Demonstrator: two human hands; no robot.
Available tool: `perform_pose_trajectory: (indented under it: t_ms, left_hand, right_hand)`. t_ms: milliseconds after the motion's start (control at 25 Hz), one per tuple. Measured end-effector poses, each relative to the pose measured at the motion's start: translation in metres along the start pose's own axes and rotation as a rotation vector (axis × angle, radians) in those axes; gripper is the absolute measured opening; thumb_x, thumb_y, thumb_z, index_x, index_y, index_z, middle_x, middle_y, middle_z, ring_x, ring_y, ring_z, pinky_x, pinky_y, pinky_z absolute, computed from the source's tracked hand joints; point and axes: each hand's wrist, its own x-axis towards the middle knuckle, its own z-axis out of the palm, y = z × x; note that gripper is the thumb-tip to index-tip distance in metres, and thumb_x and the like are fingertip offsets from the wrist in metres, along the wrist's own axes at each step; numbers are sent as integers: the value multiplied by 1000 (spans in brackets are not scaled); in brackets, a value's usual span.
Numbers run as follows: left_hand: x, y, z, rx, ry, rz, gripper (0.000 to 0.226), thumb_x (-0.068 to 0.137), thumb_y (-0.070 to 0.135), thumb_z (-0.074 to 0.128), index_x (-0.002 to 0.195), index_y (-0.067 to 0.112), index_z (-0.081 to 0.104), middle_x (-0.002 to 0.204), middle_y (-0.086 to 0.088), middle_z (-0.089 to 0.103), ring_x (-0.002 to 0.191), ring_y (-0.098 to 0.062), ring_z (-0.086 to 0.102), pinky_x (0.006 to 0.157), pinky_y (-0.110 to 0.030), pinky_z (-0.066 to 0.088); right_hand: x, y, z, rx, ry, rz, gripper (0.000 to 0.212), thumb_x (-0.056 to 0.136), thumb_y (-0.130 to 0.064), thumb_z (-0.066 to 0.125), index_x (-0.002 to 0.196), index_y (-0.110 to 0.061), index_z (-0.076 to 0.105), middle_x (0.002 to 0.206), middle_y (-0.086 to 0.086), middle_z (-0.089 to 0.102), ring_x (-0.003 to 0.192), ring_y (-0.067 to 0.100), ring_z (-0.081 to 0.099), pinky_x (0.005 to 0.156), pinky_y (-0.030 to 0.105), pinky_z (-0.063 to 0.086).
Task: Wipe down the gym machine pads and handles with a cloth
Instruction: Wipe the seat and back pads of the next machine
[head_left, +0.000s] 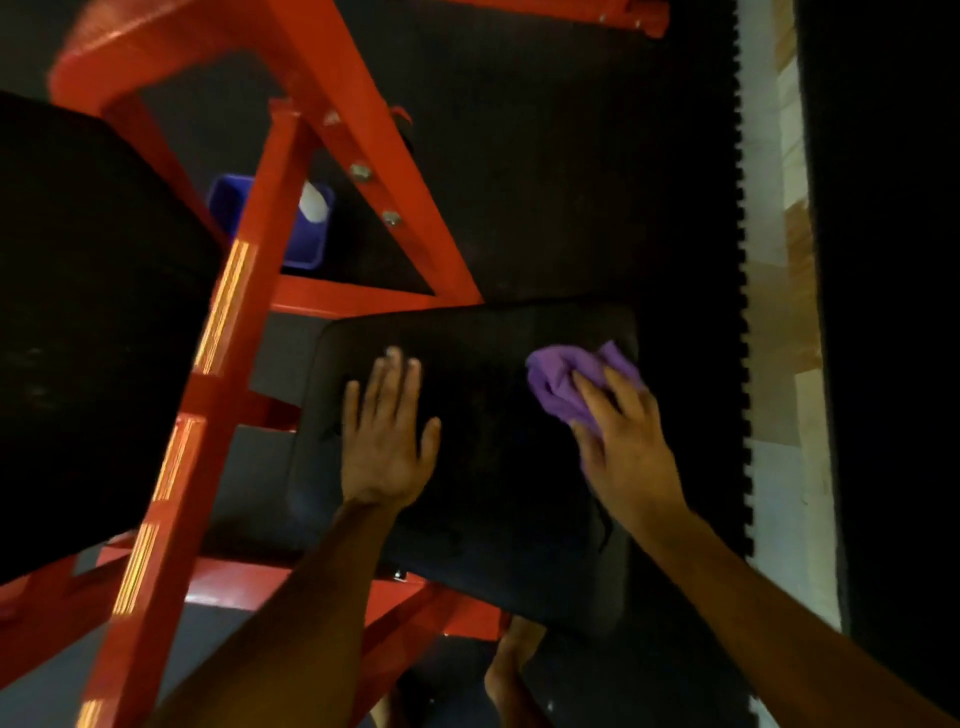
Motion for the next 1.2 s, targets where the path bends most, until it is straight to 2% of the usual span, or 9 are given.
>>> perform_pose_trajectory:
  t_ms: [120,200,320,440,560,720,880,1040,1200]
  left_hand:
    - [-8,-21,6,40,-5,-169,68,103,46,32,162,12,27,170,-11,21,157,-29,19,125,-59,16]
    - [-8,-28,19,19,-11,-145,68,102,45,33,163,14,27,170,-11,22,158,-30,19,126,-56,14]
    - [-6,-31,22,-5,18,-139,68,101,43,33,163,14,26,171,-10,21,158,-29,17,128,-53,11]
    - [-8,-32,21,-16,36,-140,68,101,43,34,162,13,27,170,-10,22,158,-29,17,127,-53,12]
    - [-7,-31,20,-27,39,-133,68,101,42,36,162,12,29,170,-11,23,158,-30,18,127,-54,13]
    - [-6,-31,20,-19,29,-149,69,100,41,37,163,13,26,171,-10,20,158,-29,16,127,-54,12]
    - [-5,-31,20,-19,21,-148,70,100,40,38,163,14,24,171,-10,18,159,-29,13,127,-55,11]
    - [-8,-33,23,-24,40,-138,70,100,40,38,163,13,26,171,-10,20,159,-29,14,127,-55,12]
    - [-8,-34,23,-11,45,-129,69,100,40,40,162,12,27,170,-11,22,158,-29,16,127,-54,12]
  right_hand:
    - [-69,-44,48,-125,-168,-163,62,92,-32,65,150,-24,46,162,5,28,144,42,29,102,56,49]
    - [-78,-57,83,-178,-222,-188,68,91,-32,66,153,-22,41,164,7,26,148,43,22,112,58,40]
    - [-2,-59,99,-169,-126,-39,66,88,-21,67,151,-18,45,161,11,33,146,43,26,121,55,25]
    - [89,-54,97,-205,-84,29,60,91,-22,64,148,-19,47,158,9,36,143,41,33,120,53,29]
    - [119,-54,97,-203,-60,15,56,95,-24,60,149,-23,45,160,6,32,144,37,33,117,53,35]
    - [28,-68,97,-106,-10,-2,58,88,-16,64,146,-19,52,154,10,41,139,39,36,110,59,41]
    - [-62,-76,94,-105,-158,-117,73,83,-16,72,151,-21,45,161,6,28,144,42,30,115,58,35]
    - [56,-51,94,-227,-99,-93,66,80,-12,76,142,-21,55,152,9,39,133,49,44,110,57,40]
    - [151,-50,89,-253,-99,17,58,93,-20,62,147,-28,44,159,5,30,138,31,40,111,47,43]
